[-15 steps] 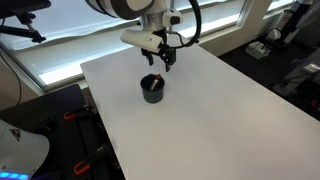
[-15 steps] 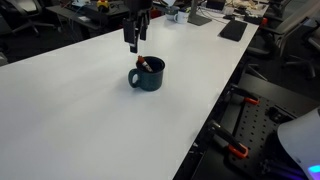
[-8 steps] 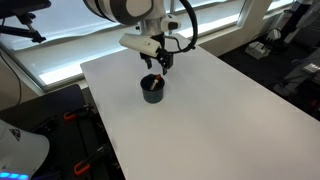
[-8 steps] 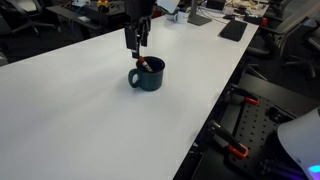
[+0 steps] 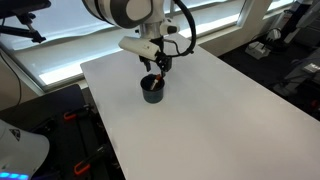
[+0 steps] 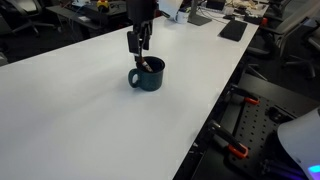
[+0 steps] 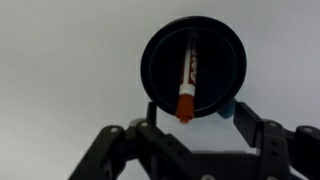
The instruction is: Put the red marker on the table.
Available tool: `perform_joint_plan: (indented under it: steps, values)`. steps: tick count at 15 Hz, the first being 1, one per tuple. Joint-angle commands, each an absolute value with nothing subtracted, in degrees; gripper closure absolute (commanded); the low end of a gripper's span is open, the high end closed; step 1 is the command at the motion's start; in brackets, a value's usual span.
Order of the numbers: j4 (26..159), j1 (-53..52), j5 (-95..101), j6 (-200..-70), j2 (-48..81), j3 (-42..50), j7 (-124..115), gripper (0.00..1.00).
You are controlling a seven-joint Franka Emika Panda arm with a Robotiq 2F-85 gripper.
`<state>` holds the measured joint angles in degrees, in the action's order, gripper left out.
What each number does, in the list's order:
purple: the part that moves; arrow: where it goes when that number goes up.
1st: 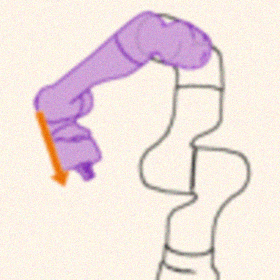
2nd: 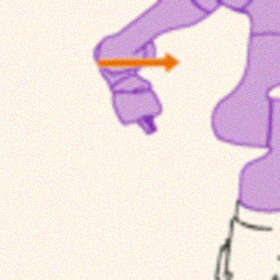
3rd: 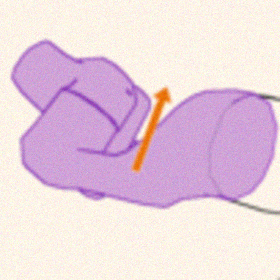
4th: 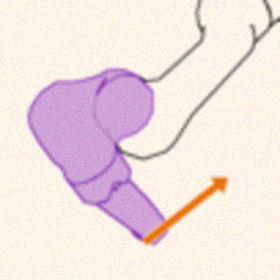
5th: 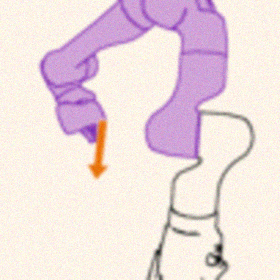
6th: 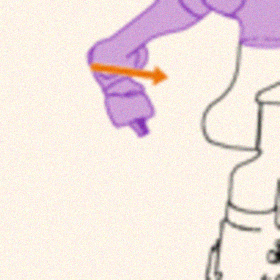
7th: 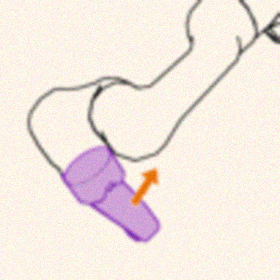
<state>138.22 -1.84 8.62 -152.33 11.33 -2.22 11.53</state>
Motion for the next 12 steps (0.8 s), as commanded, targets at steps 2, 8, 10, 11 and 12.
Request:
perform_joint_plan:
  steps: [2,8,10,11,12]
  values:
    - [138.72,-1.53,8.52,-153.73,12.50,-2.45,12.17,0.23]
    - [138.76,-1.24,8.13,-154.33,13.65,-2.77,13.24,0.32]
    - [138.72,-1.04,7.88,-154.61,13.89,-2.93,14.00,0.38]
    - [138.70,-0.99,7.80,-154.69,13.99,-2.97,14.14,0.43]
    - [138.70,-0.91,7.73,-154.80,14.08,-3.03,14.33,0.40]
